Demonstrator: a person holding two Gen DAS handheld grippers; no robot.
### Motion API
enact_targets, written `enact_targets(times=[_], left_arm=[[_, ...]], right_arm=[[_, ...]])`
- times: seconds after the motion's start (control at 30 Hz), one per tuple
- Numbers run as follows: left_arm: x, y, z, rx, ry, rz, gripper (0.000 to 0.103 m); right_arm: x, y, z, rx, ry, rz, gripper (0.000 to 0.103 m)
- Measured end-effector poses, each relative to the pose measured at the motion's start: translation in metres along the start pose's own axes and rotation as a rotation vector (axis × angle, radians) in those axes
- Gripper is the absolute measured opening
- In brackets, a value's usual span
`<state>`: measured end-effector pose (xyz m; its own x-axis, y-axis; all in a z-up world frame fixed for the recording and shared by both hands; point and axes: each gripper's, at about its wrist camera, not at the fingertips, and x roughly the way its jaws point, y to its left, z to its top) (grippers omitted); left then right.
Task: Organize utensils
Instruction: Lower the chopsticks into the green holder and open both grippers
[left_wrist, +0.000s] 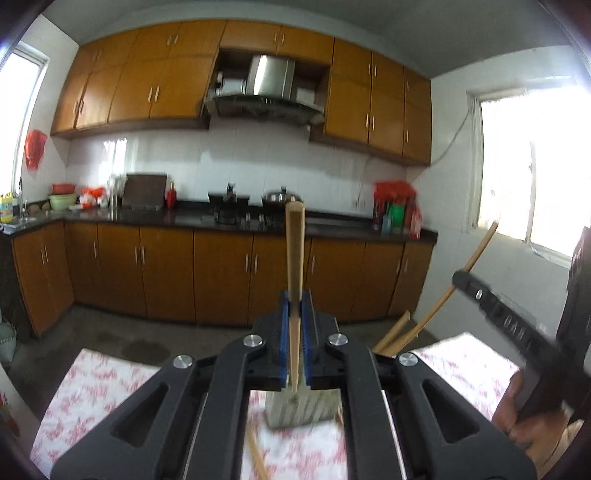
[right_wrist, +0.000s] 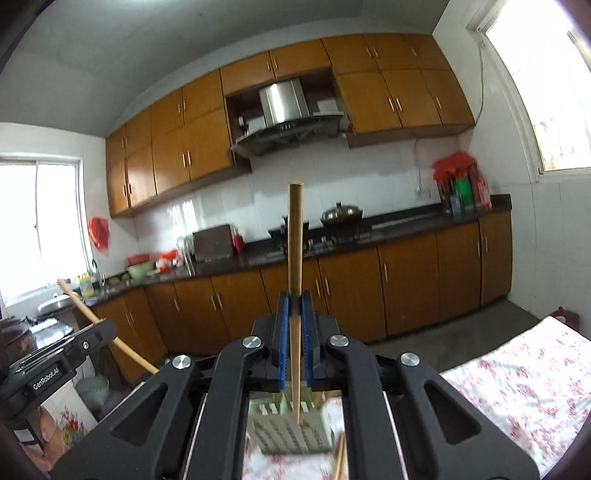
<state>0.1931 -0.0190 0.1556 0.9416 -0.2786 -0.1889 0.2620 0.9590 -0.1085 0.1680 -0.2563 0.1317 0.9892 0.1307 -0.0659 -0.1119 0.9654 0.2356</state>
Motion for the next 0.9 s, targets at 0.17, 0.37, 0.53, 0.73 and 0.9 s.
enact_targets(times=[0.17,0.37,0.53,0.73,0.9], left_arm=[[0.033,-0.009,0.001,0.003,-0.032,0.024,0.008],[0.069,-0.005,-0.021,-0.022,-0.023,0.033,0.008],[0.093,-0.003,-0.036,-0.012,0.029,0.035,0.008],[0.076,0.007,-0.034,-0.027,0.010,0.039,0.028],[0.034,0.024,-0.034,-0.041,0.014,0.069,0.037]], right_arm=[[0.021,0.002,-0.009,-0.028,-0.040,-0.017,0.008],[0.054,0.000,-0.036,-0.034,0.042,-0.026,0.008],[0.057,0.000,-0.049,-0.039,0.103,-0.020,0.011],[0.032,0.001,-0.034,-0.061,0.062,-0.033,0.045],[0.002,-0.017,-0.032,-0.054,0.075,-0.099,0.045]])
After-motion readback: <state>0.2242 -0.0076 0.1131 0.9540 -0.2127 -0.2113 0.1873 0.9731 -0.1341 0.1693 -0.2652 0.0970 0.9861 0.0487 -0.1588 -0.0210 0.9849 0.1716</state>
